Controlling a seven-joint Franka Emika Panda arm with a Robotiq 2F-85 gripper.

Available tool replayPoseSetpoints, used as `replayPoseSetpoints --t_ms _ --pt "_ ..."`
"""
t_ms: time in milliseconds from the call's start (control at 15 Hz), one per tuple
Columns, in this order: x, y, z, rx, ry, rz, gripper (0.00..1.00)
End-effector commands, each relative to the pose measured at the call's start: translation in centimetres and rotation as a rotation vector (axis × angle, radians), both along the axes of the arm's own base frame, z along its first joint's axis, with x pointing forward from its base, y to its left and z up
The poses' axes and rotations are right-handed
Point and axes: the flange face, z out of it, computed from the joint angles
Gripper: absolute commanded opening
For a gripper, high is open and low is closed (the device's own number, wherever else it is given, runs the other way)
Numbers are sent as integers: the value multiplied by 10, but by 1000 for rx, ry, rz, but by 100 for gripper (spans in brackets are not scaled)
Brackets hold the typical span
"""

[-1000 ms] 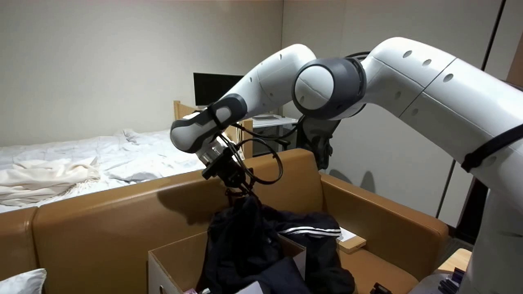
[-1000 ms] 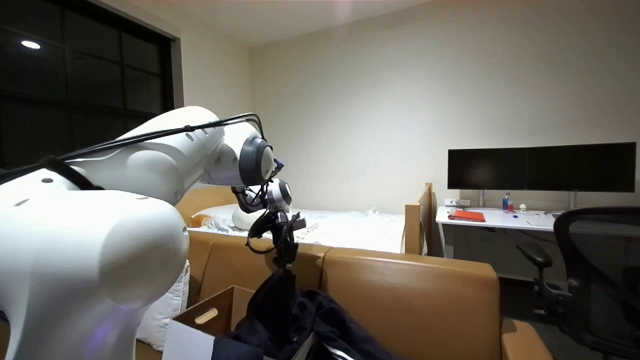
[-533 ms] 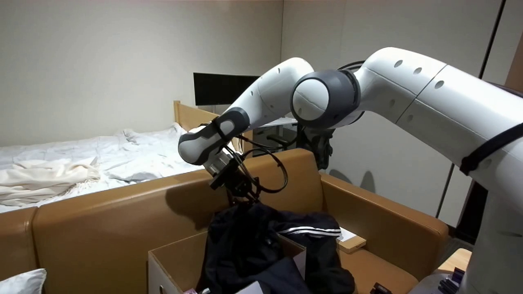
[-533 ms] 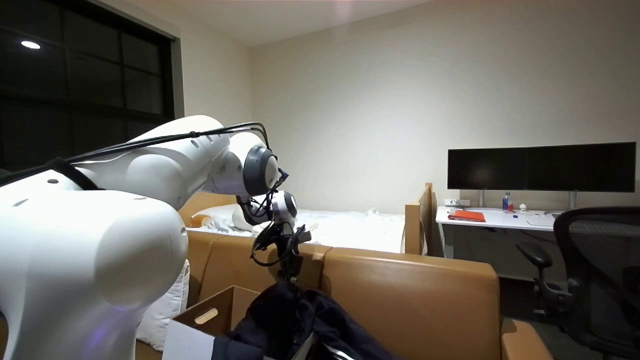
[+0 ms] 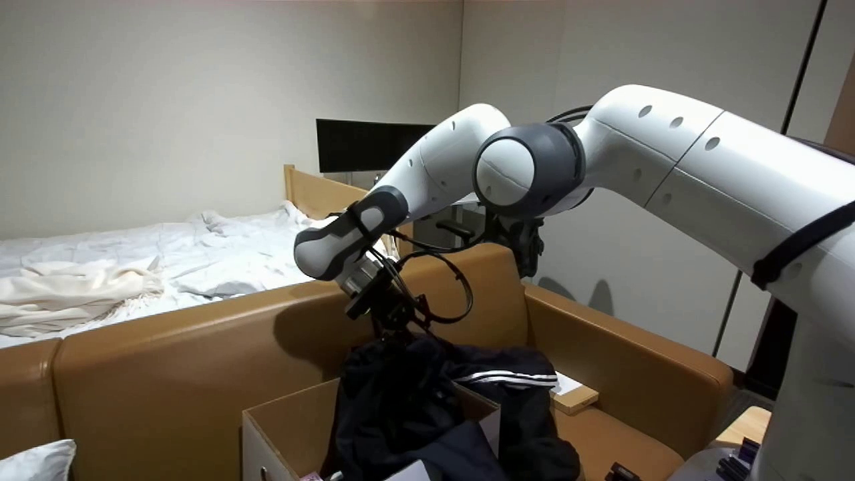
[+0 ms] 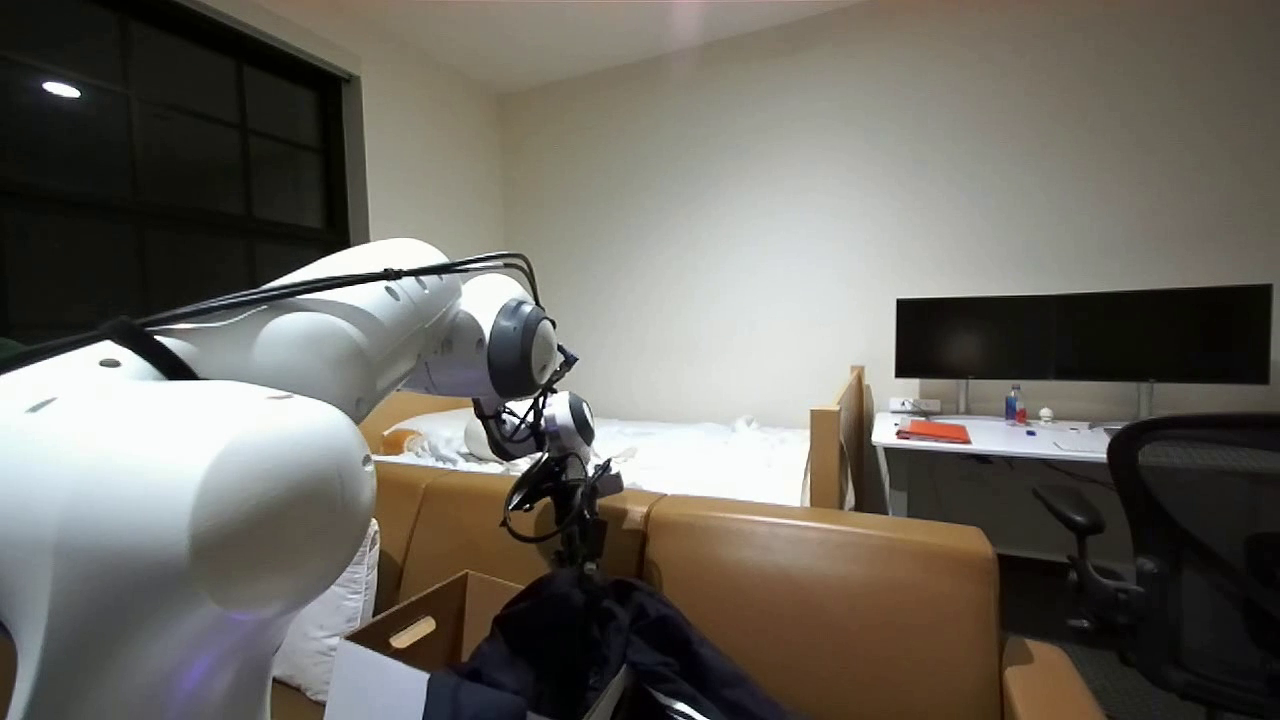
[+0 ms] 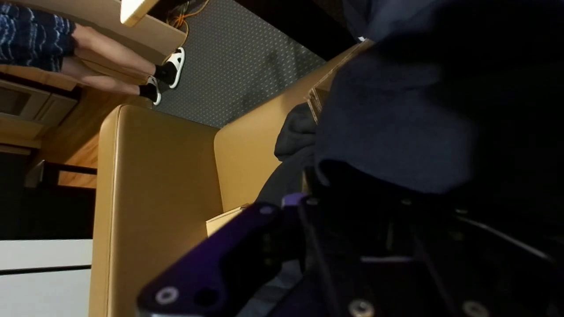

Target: Pick up the black cloth from the sofa and put it in the box

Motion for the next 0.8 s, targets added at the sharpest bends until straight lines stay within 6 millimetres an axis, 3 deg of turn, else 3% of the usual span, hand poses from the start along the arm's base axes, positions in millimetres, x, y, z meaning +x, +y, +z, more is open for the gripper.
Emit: replayPoseSetpoints --t_ms 0,200,400,733 --pt "-1 0 6 2 7 26 57" --pt "1 2 16 12 -9 30 77" --pt "6 2 40 20 -56 34 96" --pt "12 -3 111 54 -150 24 100"
